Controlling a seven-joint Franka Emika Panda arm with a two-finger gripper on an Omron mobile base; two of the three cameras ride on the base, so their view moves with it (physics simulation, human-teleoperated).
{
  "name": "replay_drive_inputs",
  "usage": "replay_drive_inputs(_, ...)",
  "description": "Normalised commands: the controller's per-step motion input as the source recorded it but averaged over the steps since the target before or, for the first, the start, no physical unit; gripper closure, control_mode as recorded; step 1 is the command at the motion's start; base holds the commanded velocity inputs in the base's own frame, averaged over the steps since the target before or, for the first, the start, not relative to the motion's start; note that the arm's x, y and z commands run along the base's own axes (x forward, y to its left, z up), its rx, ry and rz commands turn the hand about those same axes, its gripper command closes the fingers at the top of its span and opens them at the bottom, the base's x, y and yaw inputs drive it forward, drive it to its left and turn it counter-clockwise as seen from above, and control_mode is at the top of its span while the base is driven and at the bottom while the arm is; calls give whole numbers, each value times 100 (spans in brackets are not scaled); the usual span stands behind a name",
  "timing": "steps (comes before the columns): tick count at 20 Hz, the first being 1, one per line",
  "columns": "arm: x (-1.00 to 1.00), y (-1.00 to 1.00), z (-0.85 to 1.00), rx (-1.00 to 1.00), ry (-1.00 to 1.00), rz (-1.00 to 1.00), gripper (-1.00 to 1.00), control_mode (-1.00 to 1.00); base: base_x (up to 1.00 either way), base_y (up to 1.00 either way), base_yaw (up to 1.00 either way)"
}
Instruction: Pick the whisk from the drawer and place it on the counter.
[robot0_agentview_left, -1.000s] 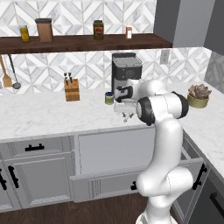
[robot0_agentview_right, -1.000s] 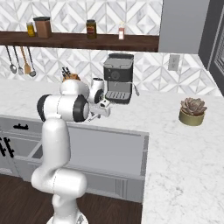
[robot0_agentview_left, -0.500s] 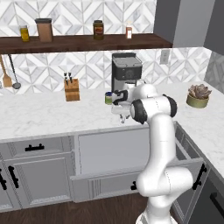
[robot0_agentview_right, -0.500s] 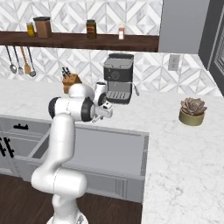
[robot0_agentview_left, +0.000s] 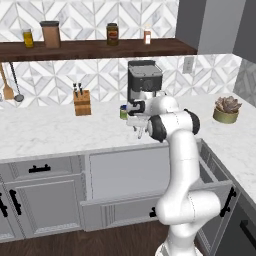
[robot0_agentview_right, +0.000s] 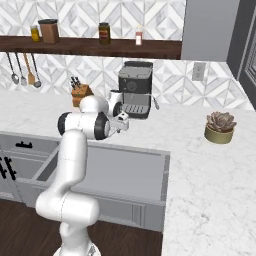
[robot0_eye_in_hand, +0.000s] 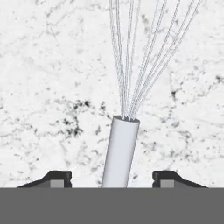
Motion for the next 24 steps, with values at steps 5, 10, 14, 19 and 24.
replay_drive_inputs(5,-83,-6,10,0,-23,0,-100,-100,0,0,0)
replay_drive_inputs(10,-100,-14,12,0,-19,0,-100,-100,0,0,0)
replay_drive_inputs(14,-97,-3,53,0,-23,0,-100,-100,0,0,0)
replay_drive_inputs(19,-63,0,99,0,-24,0,-100,-100,0,0,0)
replay_drive_inputs(24,-29,0,84,0,-11,1,-100,-100,0,0,0)
